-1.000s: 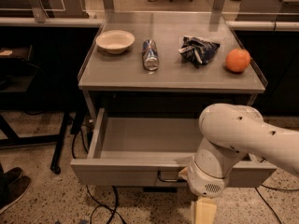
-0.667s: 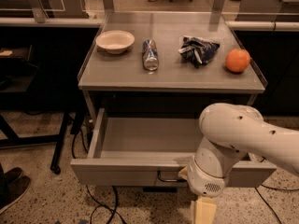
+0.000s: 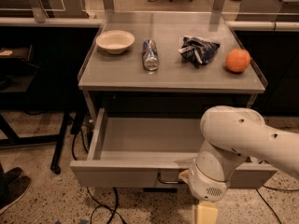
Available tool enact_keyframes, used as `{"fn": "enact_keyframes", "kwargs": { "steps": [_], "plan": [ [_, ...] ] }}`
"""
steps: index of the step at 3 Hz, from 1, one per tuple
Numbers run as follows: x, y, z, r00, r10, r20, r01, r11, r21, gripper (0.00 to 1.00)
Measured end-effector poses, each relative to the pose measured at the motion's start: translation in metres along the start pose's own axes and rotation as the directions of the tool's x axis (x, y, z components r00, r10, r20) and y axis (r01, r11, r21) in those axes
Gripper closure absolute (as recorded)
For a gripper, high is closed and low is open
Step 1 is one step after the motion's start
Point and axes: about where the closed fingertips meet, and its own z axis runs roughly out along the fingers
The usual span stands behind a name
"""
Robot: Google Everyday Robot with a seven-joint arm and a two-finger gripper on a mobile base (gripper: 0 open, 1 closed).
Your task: Open top drawer
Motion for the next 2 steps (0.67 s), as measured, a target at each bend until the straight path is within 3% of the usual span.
{"fn": "enact_keyframes", "kwargs": {
  "steps": [2],
  "plan": [
    [-0.0006,0.007,0.0,1.0,0.002,-0.001,-0.002,1.0,-0.006,0.0]
  ]
}}
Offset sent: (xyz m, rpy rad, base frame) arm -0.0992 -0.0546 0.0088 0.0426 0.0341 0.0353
